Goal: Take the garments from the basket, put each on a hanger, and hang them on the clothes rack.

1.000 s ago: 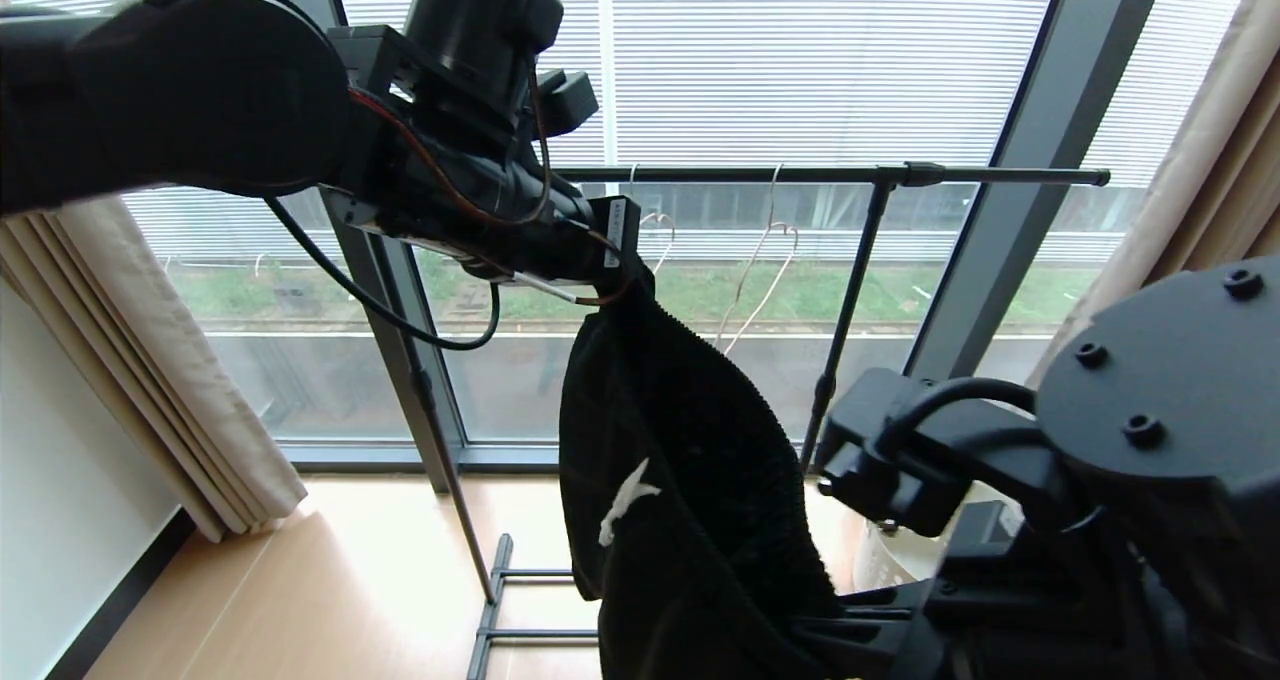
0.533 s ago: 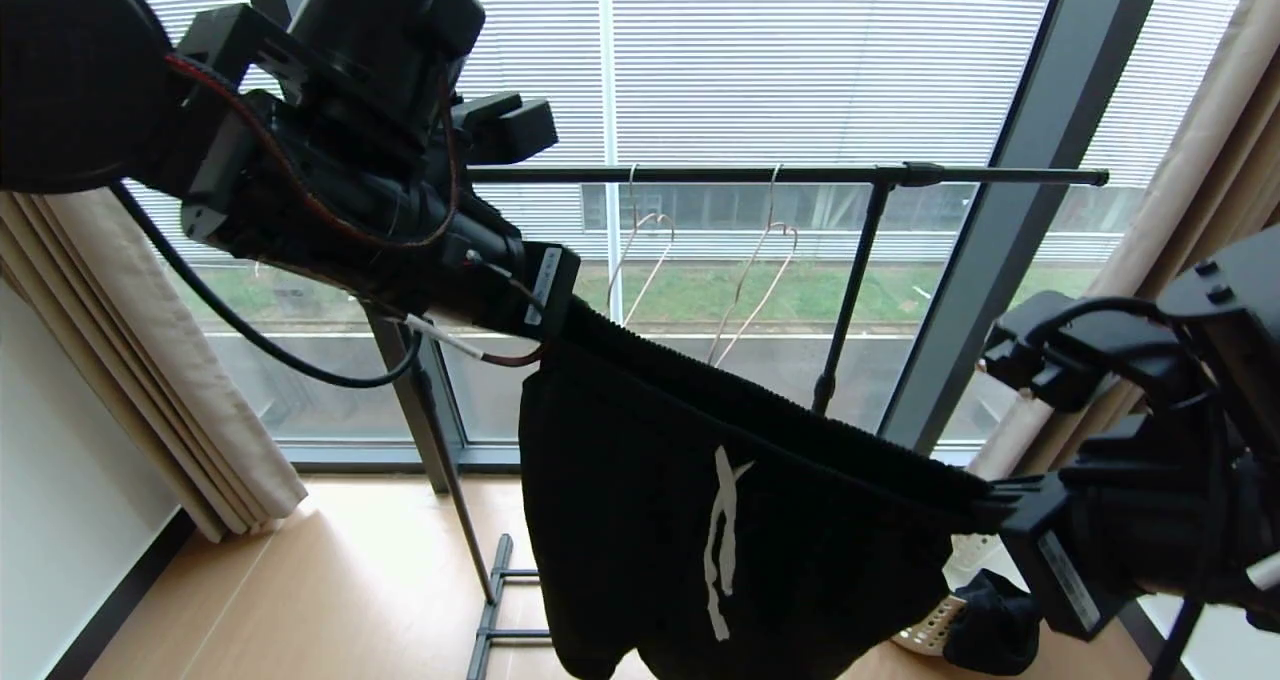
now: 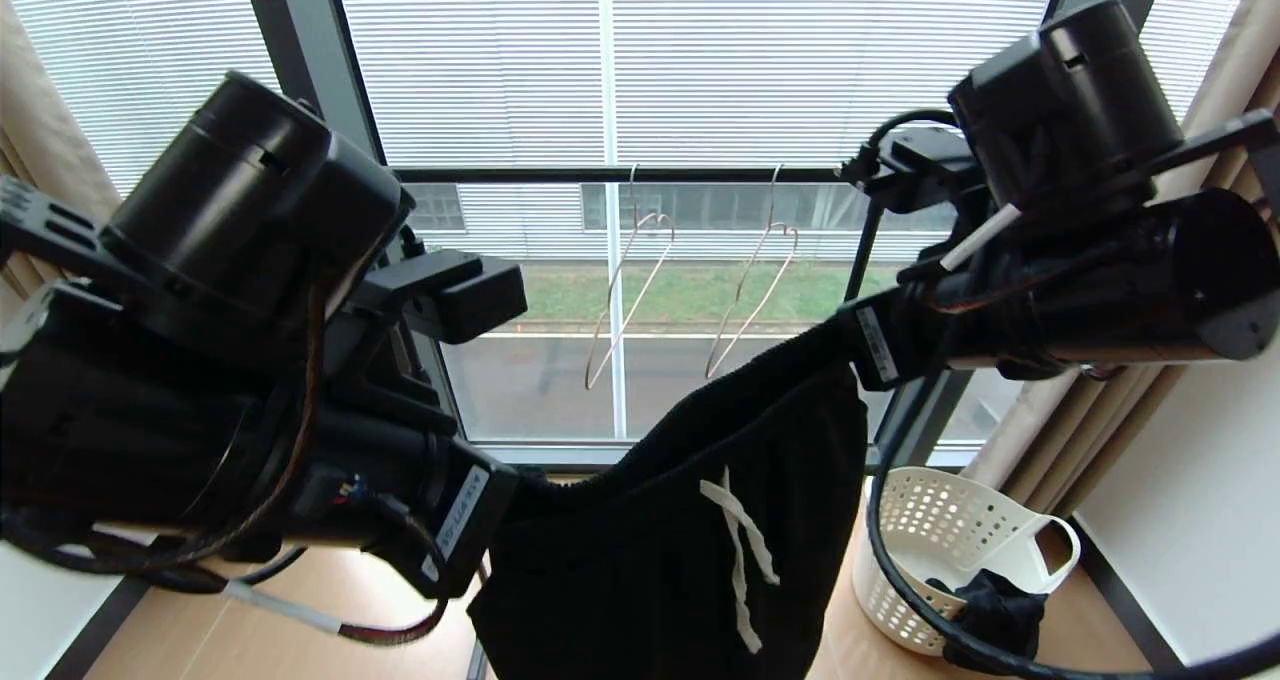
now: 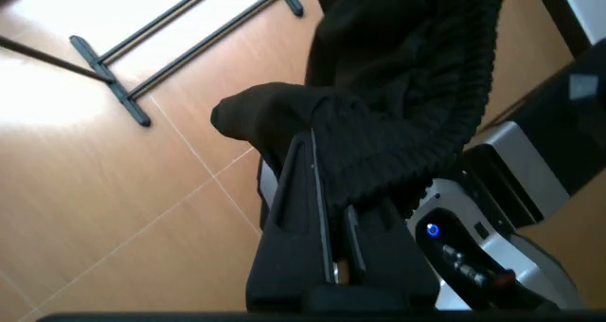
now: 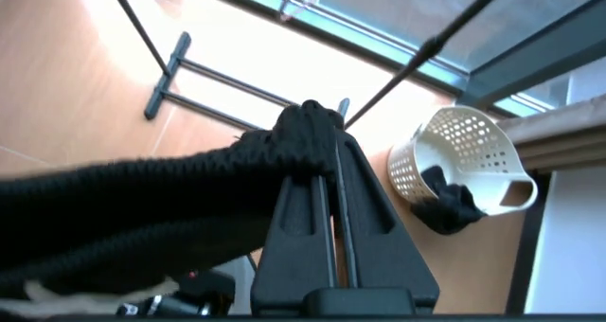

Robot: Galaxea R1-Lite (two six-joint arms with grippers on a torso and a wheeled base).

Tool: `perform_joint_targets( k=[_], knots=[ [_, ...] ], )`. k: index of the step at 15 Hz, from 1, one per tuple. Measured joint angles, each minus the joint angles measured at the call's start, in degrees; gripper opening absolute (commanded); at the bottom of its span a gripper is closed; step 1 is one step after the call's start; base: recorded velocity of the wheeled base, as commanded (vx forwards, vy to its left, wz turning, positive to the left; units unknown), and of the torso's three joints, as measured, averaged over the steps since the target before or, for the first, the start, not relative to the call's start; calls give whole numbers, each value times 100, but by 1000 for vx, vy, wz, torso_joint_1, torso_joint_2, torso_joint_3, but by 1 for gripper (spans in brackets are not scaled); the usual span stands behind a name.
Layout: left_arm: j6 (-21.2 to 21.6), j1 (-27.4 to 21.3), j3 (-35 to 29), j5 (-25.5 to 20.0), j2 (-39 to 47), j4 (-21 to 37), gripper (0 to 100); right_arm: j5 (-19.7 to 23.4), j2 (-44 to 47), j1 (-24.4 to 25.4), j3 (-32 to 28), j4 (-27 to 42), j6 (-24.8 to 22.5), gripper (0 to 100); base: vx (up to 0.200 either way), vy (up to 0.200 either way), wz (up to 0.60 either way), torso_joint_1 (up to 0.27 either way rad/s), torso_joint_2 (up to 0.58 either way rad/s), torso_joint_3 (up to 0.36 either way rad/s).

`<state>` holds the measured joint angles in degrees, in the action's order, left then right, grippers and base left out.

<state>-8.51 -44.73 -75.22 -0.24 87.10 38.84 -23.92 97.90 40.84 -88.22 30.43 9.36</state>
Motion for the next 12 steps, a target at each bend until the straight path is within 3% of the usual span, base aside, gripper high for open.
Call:
perform_joint_targets(
  k=[4,12],
  knots=[
    [-325,-660,273,-20,-149,-44,0,-2,890,336,-1112,28,10,0,0,0,0,0,0,0],
    [-605,-1291,271,-46,243,-679,0,9,1874,889,-1936,17,137,0,0,0,0,0,0,0]
  ],
)
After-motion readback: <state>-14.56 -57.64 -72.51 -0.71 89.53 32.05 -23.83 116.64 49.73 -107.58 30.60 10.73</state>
